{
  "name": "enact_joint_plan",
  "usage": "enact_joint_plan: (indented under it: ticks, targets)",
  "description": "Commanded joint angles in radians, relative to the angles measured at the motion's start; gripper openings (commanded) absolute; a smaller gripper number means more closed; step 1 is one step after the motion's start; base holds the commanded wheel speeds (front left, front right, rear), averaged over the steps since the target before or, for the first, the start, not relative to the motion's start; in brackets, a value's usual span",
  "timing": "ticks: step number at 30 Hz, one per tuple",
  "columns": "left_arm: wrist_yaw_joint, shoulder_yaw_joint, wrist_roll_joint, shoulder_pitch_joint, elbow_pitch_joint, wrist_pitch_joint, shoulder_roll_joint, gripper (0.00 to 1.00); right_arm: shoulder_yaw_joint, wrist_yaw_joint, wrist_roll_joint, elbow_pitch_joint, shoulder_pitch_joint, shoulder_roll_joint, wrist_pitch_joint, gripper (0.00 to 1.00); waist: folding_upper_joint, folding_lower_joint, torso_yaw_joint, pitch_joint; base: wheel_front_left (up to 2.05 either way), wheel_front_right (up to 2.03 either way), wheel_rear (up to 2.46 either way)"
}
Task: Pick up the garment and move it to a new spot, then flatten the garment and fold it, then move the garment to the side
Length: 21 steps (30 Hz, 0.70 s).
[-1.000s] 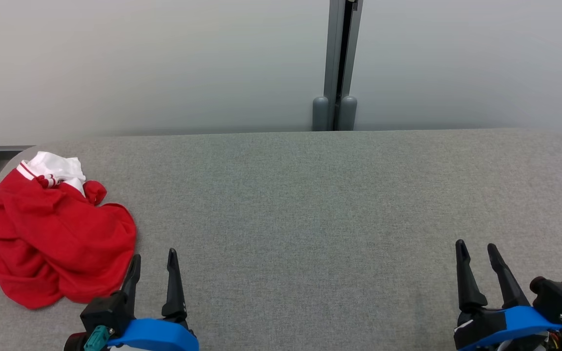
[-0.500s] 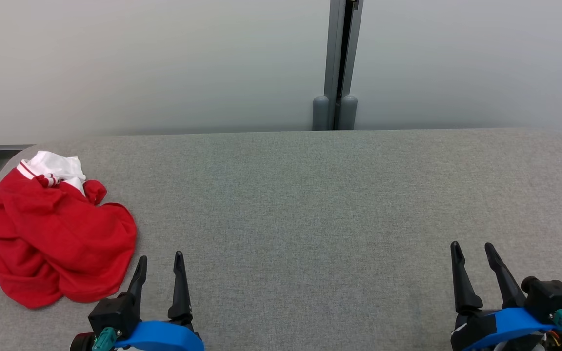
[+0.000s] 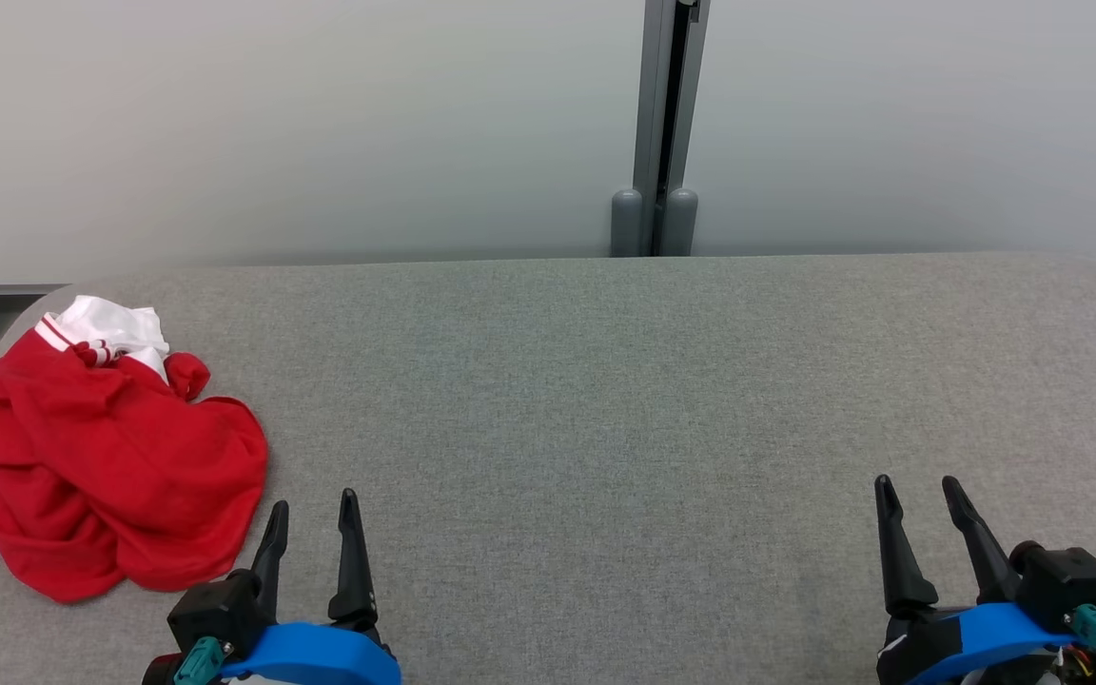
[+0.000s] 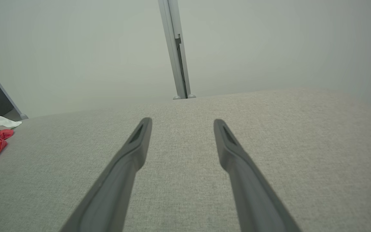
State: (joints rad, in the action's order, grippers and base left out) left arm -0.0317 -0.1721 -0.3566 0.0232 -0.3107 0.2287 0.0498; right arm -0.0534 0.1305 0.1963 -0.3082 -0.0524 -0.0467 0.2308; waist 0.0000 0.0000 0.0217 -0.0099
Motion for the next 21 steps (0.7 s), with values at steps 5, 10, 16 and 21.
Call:
enact_joint_plan:
  ticks: [5,10,16,21]
  targets:
    - [-0.01,-0.005,-0.001,0.007,0.007,-0.002,0.004,1.0,0.0,0.0,0.002,-0.003,0.006,-0.007,0.007,1.0,0.0,0.0,0.0,0.001,0.0,0.0,0.0]
    - [-0.013,-0.009,0.002,0.006,0.007,-0.001,0.011,1.0,-0.002,0.0,-0.001,-0.004,0.005,-0.007,0.009,1.0,0.0,0.0,-0.001,0.001,0.0,0.0,0.0]
    - [-0.02,-0.022,0.019,0.017,0.006,0.005,0.02,1.0,-0.004,0.0,-0.007,-0.006,0.01,-0.006,0.007,1.0,0.0,0.0,0.016,0.003,0.0,0.0,0.0]
    - [-0.032,-0.03,0.04,0.022,0.007,0.013,0.028,1.0,-0.002,0.0,-0.019,0.002,0.013,-0.006,0.004,1.0,0.0,0.0,0.07,0.007,0.0,0.0,0.0]
